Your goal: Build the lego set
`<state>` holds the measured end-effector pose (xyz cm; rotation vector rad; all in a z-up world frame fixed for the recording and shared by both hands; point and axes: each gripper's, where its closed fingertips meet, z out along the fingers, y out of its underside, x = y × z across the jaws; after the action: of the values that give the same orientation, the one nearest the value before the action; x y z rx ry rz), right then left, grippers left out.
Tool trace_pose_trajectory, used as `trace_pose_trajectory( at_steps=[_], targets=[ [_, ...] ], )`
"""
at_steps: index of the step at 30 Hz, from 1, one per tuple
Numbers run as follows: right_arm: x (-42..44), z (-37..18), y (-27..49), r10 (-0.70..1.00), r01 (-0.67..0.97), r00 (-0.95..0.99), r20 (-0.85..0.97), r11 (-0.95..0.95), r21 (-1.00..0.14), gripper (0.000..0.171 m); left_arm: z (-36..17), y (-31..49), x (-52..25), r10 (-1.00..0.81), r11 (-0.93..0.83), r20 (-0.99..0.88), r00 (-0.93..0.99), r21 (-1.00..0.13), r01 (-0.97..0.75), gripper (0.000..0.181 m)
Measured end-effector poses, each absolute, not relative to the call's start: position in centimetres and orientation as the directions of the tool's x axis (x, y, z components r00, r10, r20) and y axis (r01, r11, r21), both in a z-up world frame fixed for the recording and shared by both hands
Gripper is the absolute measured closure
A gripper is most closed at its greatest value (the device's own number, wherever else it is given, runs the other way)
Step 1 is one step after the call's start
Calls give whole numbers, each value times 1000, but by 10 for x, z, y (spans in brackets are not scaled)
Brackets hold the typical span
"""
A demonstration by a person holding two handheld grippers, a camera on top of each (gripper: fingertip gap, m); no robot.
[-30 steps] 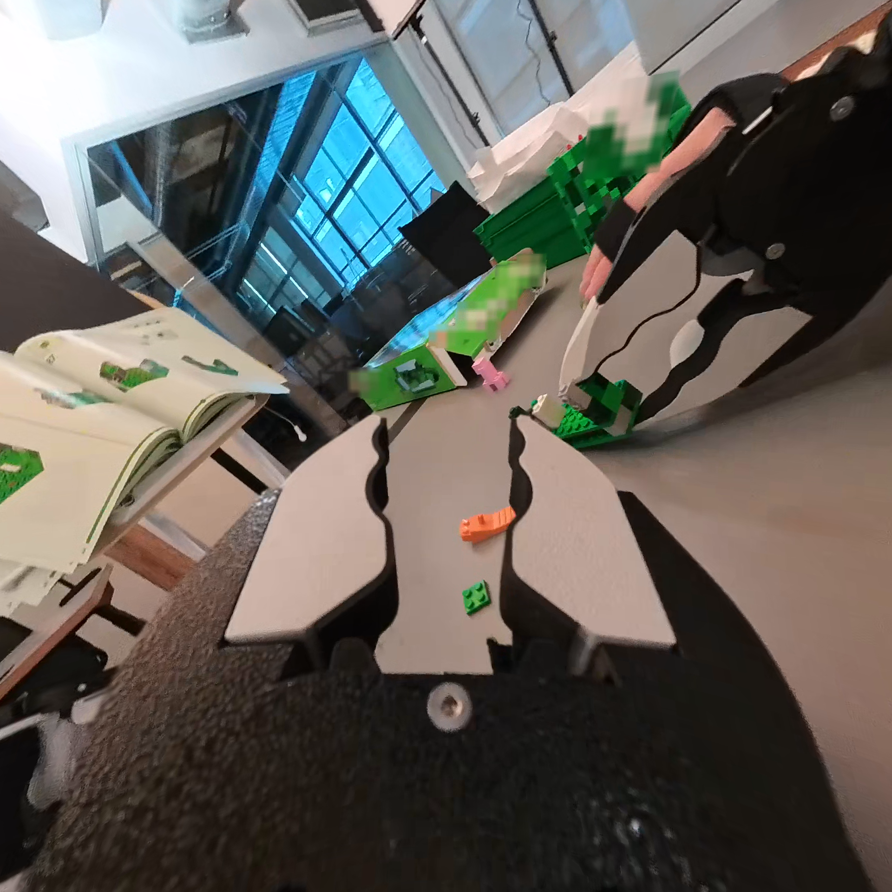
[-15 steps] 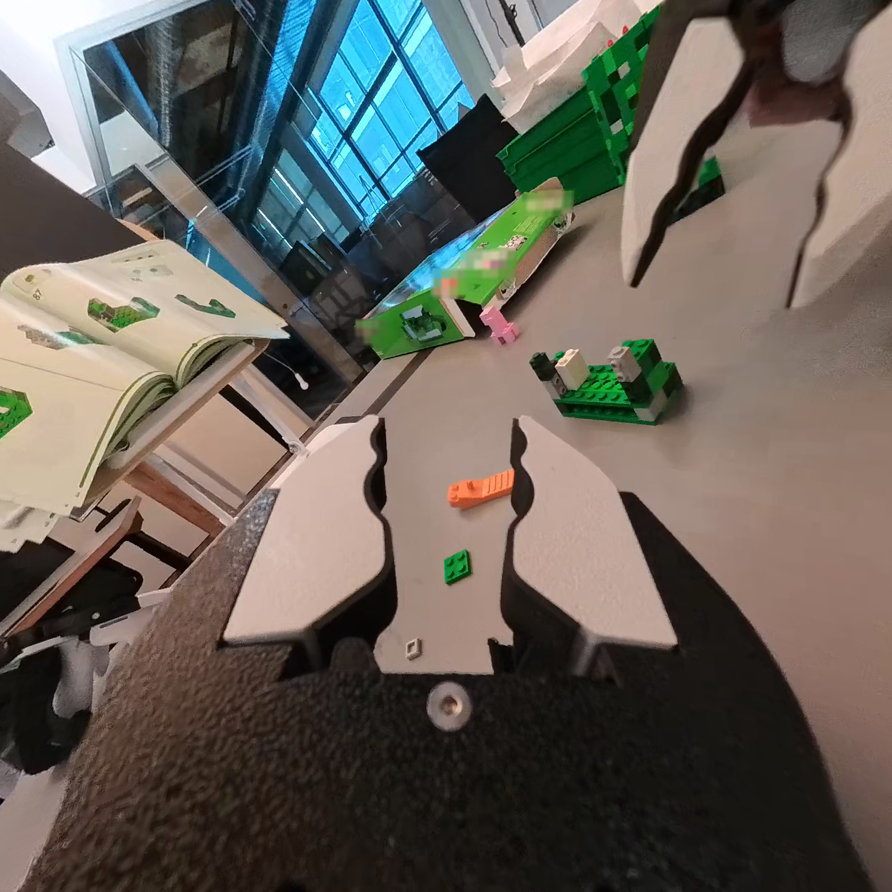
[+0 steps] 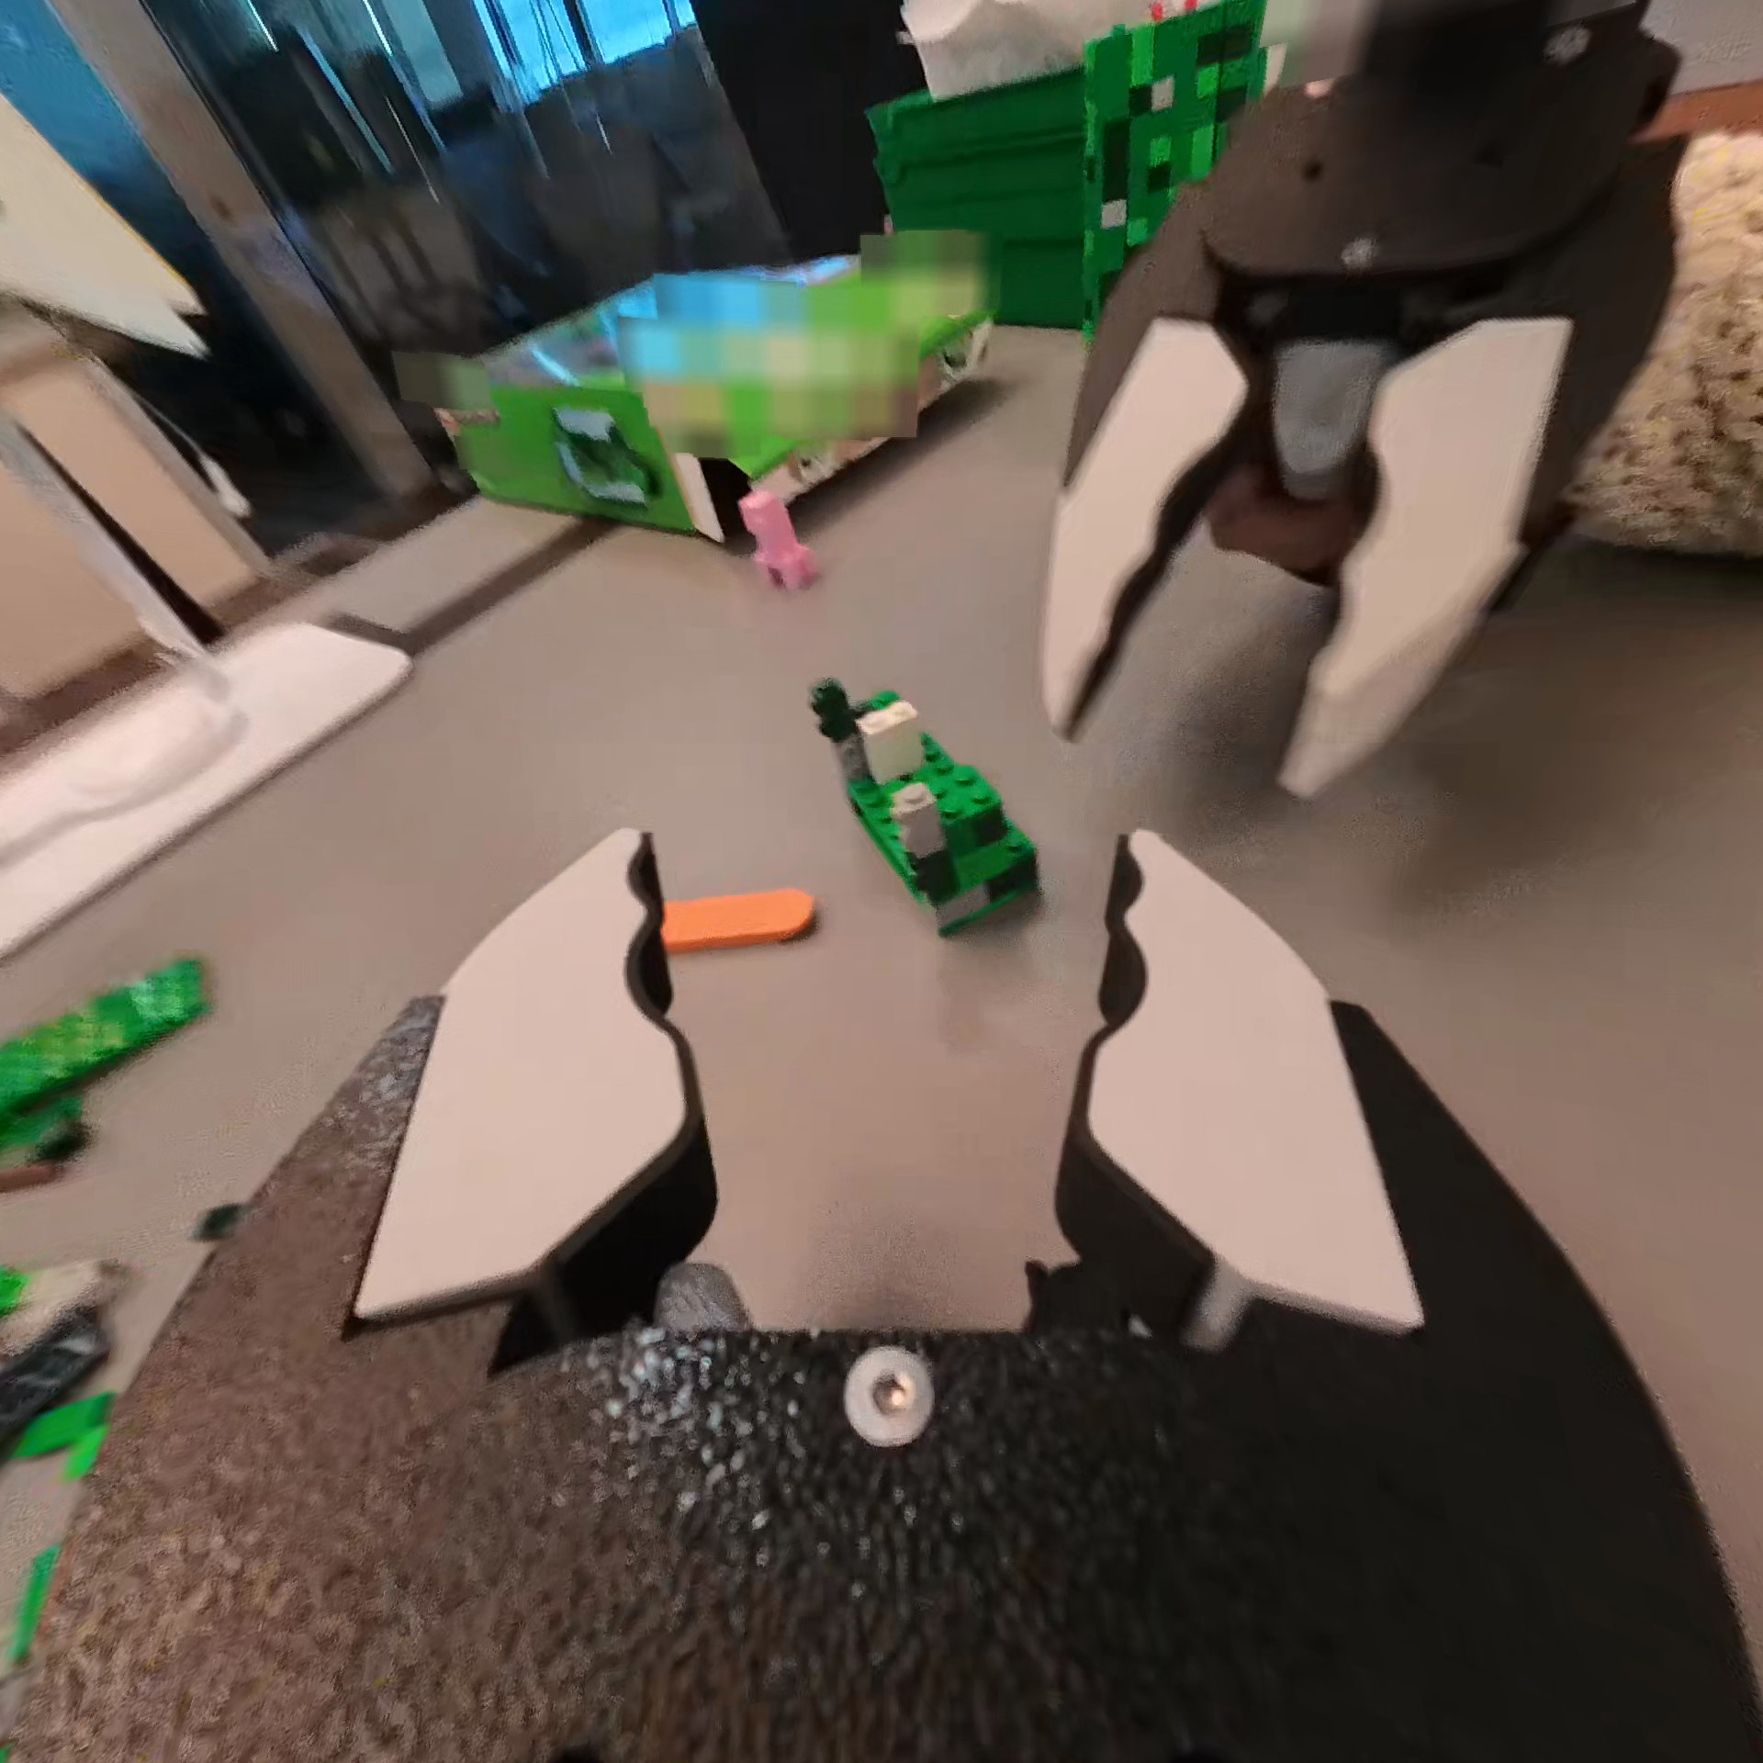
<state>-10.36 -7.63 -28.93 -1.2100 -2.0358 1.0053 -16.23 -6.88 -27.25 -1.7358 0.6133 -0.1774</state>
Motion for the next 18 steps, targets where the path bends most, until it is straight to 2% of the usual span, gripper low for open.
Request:
trace_pose_trajectory(
  at_steps=[2,4,9,12,14,18],
  targets=[
    [-102,-290,-39,931,491,-320,174,320,-810,125,-277,-67,-154,-495,-174,-179,850,-938,-299,86],
    [-104,-301,-20,952,531,-274,139,270,-803,120,-279,-63,-148,-491,-182,-196,849,-930,-320,85],
    [-116,-326,-20,947,610,-321,-2,205,-765,110,-284,-62,-152,-473,-214,-210,856,-915,-343,85],
    [-114,-316,-62,875,551,-476,-91,216,-806,113,-289,-64,-168,-441,-230,-258,859,-893,-387,88],
    [-112,-310,-76,849,508,-522,-76,239,-827,119,-290,-67,-173,-446,-239,-244,861,-895,-378,90],
    [-110,-304,-58,888,500,-456,-53,207,-841,120,-290,-77,-177,-502,-244,-212,838,-895,-373,90]
  ],
)
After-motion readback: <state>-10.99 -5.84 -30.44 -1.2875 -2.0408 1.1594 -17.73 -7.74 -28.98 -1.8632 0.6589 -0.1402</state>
